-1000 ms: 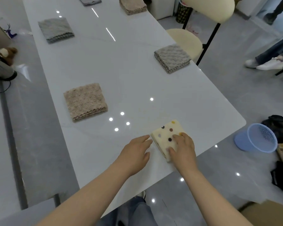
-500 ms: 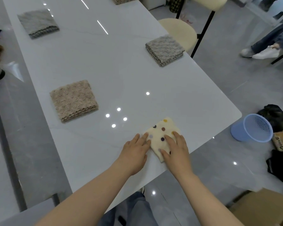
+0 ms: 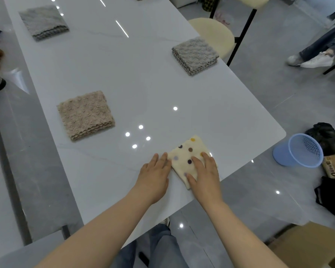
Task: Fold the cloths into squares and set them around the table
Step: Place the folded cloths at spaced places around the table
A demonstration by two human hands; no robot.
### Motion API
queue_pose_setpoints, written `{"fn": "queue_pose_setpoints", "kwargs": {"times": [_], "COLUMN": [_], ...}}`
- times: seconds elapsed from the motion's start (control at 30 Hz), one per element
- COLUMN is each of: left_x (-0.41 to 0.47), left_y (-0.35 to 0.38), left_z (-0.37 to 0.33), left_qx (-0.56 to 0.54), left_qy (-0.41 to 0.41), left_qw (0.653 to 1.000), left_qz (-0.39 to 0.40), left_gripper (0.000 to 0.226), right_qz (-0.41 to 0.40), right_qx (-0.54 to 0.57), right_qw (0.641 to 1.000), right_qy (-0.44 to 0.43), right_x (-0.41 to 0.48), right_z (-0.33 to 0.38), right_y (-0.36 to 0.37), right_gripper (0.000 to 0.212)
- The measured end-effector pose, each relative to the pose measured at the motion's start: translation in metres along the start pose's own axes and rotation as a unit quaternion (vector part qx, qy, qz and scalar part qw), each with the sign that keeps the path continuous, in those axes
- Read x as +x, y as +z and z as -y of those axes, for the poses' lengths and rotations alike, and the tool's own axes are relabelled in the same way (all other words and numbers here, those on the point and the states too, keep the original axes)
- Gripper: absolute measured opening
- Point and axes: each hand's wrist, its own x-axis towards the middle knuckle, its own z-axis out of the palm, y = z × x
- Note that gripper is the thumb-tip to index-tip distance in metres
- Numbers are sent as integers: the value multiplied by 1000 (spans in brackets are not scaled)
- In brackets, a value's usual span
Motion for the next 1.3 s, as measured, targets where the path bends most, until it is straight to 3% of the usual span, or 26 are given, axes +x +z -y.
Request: {"fn": "queue_pose_setpoints", "kwargs": {"times": [0.23, 0.6, 0.87, 1.1, 1.3], "left_x": [-5, -56, -86, -116, -122], "left_y": [-3, -18, -37, -59, -68], "left_z": [-1, 36, 112, 198, 229], "left_qx": [-61, -228, -253, -224, -218], "left_qy": [-29, -69, -80, -25, 13], "left_qw": [997, 958, 952, 966, 968], "left_qz": [-26, -159, -152, -129, -121], "left_gripper": [57, 42, 38, 35, 34], "right_qz": [5, -27, -10, -39, -65], "right_qx": [17, 84, 121, 117, 121], "right_qw": [1000, 996, 992, 992, 989], "right_qy": [11, -28, -30, 29, 53], "right_x": [-3, -32, -44, -62, -73], "right_z": [4, 58, 146, 216, 247], "right_y": [-5, -13, 19, 54, 64], "right_gripper": [55, 46, 39, 38, 38]}}
